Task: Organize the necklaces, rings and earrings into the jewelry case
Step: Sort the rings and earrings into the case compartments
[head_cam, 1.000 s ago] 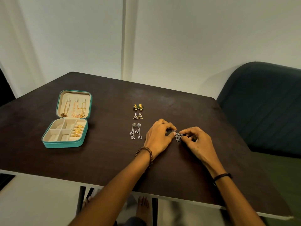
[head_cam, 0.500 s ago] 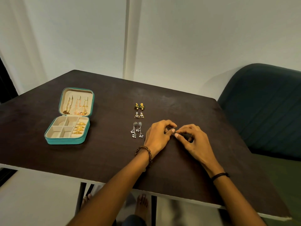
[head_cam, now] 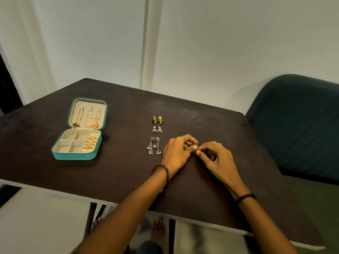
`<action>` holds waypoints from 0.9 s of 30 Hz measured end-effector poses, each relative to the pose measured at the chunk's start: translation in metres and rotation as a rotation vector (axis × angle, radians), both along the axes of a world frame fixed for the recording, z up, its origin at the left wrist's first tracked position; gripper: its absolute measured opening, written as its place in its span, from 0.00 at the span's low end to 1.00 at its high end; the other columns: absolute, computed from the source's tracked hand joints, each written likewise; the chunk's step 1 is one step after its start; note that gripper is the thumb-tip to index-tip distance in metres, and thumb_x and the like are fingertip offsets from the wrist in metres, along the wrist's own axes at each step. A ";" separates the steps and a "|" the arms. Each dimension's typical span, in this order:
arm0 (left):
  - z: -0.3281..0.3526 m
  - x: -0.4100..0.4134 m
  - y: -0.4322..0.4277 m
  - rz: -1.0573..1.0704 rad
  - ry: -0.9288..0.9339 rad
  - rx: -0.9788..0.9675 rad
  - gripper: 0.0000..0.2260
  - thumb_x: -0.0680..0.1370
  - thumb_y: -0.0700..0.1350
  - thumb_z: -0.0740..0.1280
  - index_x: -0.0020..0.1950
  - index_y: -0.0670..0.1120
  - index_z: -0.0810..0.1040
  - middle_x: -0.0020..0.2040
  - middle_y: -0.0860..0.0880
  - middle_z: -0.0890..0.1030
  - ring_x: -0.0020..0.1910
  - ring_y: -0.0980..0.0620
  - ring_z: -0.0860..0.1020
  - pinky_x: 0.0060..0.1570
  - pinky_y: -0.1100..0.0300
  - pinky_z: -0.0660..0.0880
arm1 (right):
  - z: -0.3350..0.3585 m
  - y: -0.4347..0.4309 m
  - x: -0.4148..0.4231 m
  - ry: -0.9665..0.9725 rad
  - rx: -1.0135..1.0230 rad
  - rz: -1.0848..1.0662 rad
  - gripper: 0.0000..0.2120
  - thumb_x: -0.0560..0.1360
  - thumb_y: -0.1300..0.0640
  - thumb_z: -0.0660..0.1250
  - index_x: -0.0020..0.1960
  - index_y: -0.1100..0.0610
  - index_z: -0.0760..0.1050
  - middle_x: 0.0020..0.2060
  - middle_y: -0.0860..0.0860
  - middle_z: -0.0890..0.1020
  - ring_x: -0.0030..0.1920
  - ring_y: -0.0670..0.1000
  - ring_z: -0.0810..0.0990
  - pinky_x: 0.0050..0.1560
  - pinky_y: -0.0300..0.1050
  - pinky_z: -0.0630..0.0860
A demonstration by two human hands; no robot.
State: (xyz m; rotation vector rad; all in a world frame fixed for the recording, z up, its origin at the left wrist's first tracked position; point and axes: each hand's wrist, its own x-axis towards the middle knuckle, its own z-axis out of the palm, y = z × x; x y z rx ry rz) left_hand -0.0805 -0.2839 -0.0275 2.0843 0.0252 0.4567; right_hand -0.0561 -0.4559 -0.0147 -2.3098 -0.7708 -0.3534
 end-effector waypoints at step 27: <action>0.010 -0.031 0.006 -0.194 -0.028 -0.421 0.04 0.81 0.44 0.68 0.53 0.49 0.83 0.50 0.51 0.85 0.38 0.55 0.81 0.46 0.61 0.79 | 0.007 -0.007 -0.026 0.335 0.673 -0.053 0.05 0.77 0.57 0.71 0.52 0.56 0.82 0.49 0.46 0.85 0.52 0.41 0.82 0.54 0.36 0.75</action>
